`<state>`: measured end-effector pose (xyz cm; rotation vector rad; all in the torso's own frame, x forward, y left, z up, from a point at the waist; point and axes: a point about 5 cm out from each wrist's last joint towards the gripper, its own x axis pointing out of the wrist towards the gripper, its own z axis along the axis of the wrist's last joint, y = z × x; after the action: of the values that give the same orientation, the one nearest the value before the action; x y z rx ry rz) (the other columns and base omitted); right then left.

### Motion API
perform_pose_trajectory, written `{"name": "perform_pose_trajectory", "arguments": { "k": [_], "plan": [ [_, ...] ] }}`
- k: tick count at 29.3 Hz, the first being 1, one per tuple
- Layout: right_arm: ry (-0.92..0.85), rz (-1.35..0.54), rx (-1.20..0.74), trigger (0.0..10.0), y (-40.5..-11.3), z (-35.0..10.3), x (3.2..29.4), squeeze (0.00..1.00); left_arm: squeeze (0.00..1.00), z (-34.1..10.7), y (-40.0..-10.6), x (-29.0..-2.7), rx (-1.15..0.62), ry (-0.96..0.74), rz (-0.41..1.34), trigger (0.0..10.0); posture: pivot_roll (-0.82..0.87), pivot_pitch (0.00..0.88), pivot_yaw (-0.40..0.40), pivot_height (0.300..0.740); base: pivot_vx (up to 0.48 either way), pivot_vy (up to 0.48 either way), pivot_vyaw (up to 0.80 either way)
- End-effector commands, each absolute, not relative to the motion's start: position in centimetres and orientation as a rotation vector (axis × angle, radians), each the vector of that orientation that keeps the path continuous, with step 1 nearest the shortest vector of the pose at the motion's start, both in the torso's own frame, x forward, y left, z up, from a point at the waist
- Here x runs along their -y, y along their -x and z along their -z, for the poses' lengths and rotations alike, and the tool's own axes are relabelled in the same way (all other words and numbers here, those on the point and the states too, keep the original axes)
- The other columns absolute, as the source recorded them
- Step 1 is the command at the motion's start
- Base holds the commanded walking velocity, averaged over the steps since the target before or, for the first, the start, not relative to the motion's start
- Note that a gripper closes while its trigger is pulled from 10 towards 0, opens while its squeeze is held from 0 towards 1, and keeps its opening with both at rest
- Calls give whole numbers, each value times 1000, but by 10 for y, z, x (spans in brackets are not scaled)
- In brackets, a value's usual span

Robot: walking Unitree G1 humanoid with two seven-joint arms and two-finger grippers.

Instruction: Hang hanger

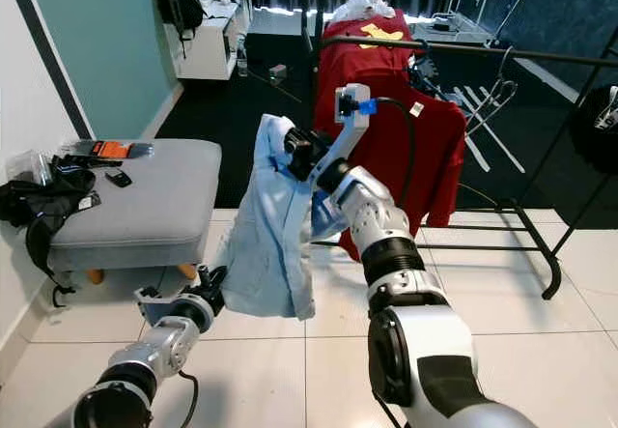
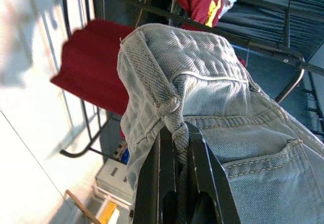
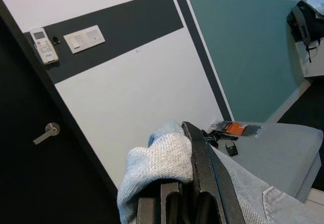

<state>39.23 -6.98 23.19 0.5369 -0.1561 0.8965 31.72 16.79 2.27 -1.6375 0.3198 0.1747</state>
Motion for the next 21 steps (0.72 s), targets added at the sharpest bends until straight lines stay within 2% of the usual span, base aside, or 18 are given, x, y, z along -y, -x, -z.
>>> {"name": "perform_pose_trajectory", "arguments": {
  "k": [1, 3, 6, 9, 11, 13, 18, 21],
  "plan": [
    [-546, -868, 207, 0, -392, -237, 80, 0, 0, -27, -320, -178, -303, 1555, -176, 0, 2, 5, -77, 740, 0, 0, 0],
    [-507, -853, 187, 0, -390, -227, 86, 0, 0, -37, -326, -185, -265, 1441, -124, 0, 1, 8, -77, 740, 0, 0, 0],
    [-459, -822, 152, 0, -386, -211, 92, 0, 0, -53, -334, -197, -173, 1368, -89, 0, -1, 10, -75, 740, 0, 0, 0],
    [-439, -811, 134, 0, -384, -203, 95, 0, 0, -61, -337, -205, -121, 1349, -87, 0, -4, 13, -69, 740, 0, 0, 0],
    [-369, -789, 79, 0, -375, -179, 101, 0, 0, -81, -344, -220, -13, 1343, -60, 0, -7, 20, -65, 740, 0, 0, 0],
    [-334, -775, 49, 0, -371, -167, 104, 0, 0, -91, -347, -224, 25, 1325, -28, 0, -9, 21, -64, 740, 0, 0, 0],
    [-219, -691, -49, 0, -360, -131, 118, 0, 0, -124, -356, -221, 140, 1245, 120, 0, -16, 24, -61, 740, 0, 0, 0],
    [-101, -613, -147, 0, -350, -99, 130, 0, 0, -155, -358, -211, 256, 1167, 298, 0, -20, 25, -54, 740, 0, 0, 0]
  ]
}}
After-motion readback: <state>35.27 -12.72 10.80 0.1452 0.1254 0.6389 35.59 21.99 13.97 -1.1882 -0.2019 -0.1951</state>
